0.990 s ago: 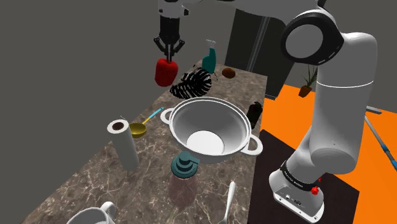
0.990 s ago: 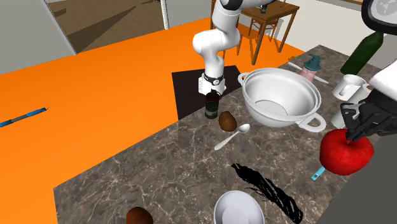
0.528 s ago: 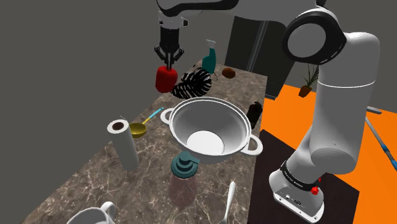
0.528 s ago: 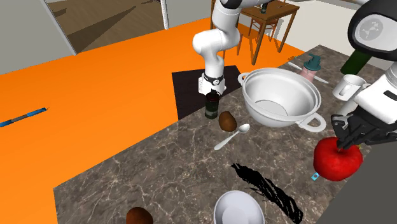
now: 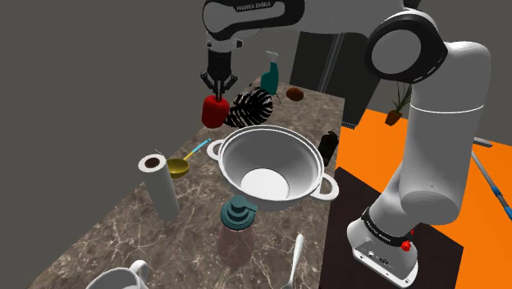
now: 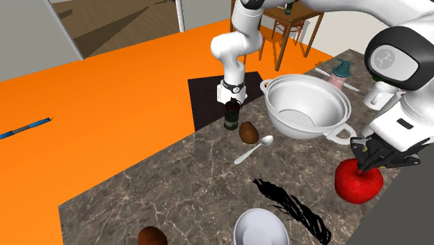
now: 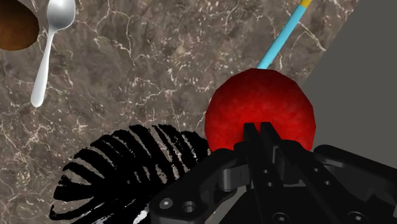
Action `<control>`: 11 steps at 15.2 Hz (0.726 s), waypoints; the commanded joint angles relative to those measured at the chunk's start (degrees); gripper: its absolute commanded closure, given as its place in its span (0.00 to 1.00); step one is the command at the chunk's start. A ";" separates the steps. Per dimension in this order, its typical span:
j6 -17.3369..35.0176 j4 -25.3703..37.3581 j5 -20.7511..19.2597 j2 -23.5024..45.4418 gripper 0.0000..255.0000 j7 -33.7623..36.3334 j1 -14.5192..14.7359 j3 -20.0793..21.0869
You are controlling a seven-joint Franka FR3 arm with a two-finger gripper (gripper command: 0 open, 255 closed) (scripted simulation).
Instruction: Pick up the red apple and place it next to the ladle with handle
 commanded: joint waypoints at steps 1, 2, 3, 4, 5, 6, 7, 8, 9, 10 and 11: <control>1.43 -1.32 0.02 0.05 1.00 -0.05 0.04 0.02; 2.16 -1.97 0.04 0.13 1.00 -0.09 0.04 0.02; 2.88 -2.59 0.05 0.23 1.00 -0.14 0.04 0.02; 3.59 -3.19 0.06 0.34 1.00 -0.18 0.05 0.02; 4.30 -3.78 0.08 0.47 1.00 -0.22 0.05 0.03; 5.02 -4.38 0.09 0.59 1.00 -0.27 0.05 0.03; 5.72 -4.93 0.10 0.74 1.00 -0.31 0.06 0.03; 6.40 -5.43 0.12 0.92 1.00 -0.35 0.06 0.03; 6.92 -5.83 0.13 1.05 1.00 -0.39 0.06 0.04; 6.93 -5.83 0.13 1.04 1.00 -0.39 0.06 0.04; 6.93 -5.83 0.13 1.05 1.00 -0.39 0.06 0.04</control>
